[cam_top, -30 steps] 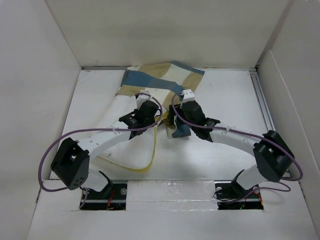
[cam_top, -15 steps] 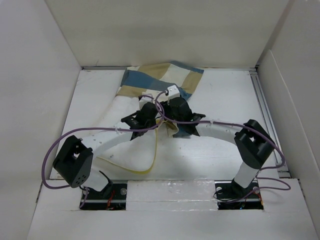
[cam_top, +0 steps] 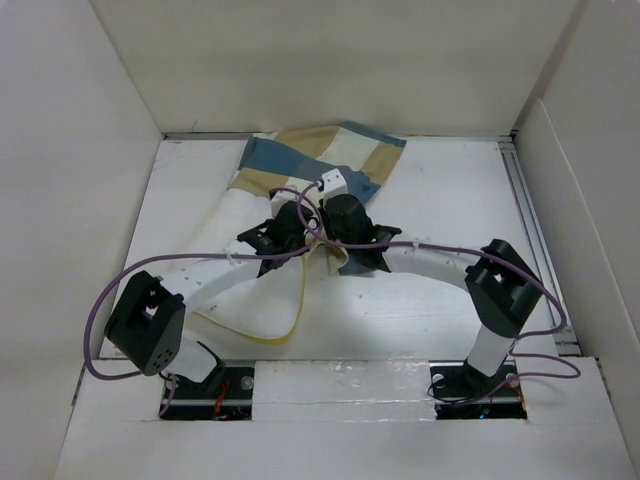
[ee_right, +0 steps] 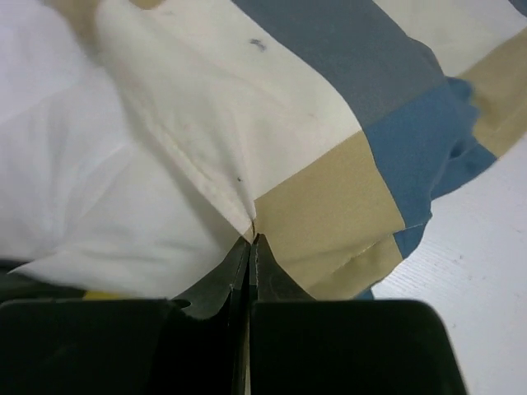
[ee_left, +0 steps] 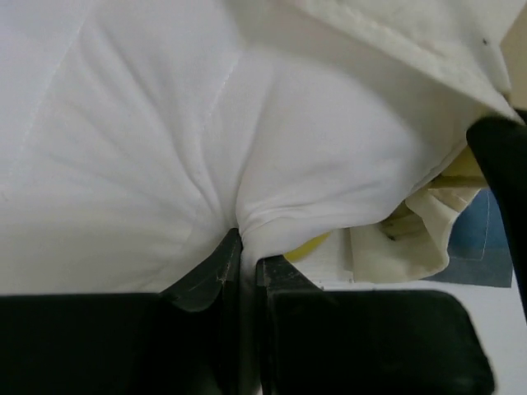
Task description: Put the pillow into the pillowcase
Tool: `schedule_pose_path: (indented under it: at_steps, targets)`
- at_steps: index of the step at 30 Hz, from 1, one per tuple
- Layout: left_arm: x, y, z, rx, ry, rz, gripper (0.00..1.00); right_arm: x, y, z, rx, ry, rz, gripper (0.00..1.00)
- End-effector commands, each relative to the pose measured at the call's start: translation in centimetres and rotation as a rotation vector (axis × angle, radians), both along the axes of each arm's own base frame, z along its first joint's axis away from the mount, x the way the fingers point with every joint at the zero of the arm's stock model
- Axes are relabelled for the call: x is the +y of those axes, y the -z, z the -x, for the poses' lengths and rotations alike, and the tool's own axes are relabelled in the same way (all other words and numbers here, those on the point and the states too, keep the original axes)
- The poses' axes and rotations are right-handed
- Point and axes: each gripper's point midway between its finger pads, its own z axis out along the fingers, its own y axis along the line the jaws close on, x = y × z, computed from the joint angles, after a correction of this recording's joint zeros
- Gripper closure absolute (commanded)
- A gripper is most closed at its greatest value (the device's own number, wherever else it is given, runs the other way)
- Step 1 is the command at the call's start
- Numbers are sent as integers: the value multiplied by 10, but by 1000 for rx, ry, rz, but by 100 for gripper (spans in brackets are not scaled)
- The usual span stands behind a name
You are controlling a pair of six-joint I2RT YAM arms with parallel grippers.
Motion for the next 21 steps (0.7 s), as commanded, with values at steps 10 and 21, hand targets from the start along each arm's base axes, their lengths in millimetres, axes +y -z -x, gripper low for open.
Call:
schedule_pose_path:
  at_steps: [10, 21]
  targets:
    - [-30, -121, -37, -280, 39, 224, 100, 122, -94, 97, 161, -578, -301, 100]
    - [-13, -173, -55, -481, -25, 229, 100, 152, -76, 142, 451, -753, -419, 100]
